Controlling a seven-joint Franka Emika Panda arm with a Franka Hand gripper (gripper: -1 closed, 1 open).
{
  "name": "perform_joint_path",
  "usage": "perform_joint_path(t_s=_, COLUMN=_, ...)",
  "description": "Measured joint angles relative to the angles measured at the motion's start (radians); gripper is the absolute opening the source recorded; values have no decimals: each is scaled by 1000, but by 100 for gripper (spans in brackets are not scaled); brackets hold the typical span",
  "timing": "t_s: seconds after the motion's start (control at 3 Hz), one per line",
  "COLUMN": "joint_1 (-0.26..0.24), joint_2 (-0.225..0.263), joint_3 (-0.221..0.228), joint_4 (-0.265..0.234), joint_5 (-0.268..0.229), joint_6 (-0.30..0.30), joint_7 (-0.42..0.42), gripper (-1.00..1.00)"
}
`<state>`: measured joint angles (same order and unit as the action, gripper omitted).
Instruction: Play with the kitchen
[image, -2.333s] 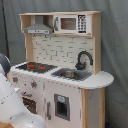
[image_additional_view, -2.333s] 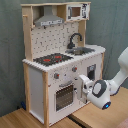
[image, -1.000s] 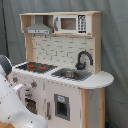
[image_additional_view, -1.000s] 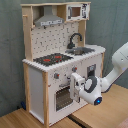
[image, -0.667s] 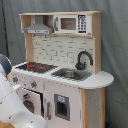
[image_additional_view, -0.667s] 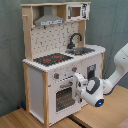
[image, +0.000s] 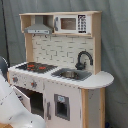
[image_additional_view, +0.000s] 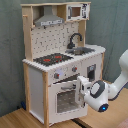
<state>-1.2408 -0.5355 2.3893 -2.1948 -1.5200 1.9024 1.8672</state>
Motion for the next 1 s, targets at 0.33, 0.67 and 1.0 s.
perform_joint_path(t_s=0.33, joint_1=27, joint_2=0, joint_3=27, joint_4=28, joint_5=83, joint_6=-32, joint_7=-31, gripper=-100)
perform_joint_path(t_s=0.67, joint_1=26, joint_2=-6, joint_3=65, joint_4=68, joint_5=157, joint_6=-65, joint_7=-59, gripper=-100)
perform_joint_path(t_s=1.0, joint_1=26, joint_2=-22, joint_3=103, joint_4=122, joint_5=225, joint_6=-97, joint_7=-81, gripper=-100)
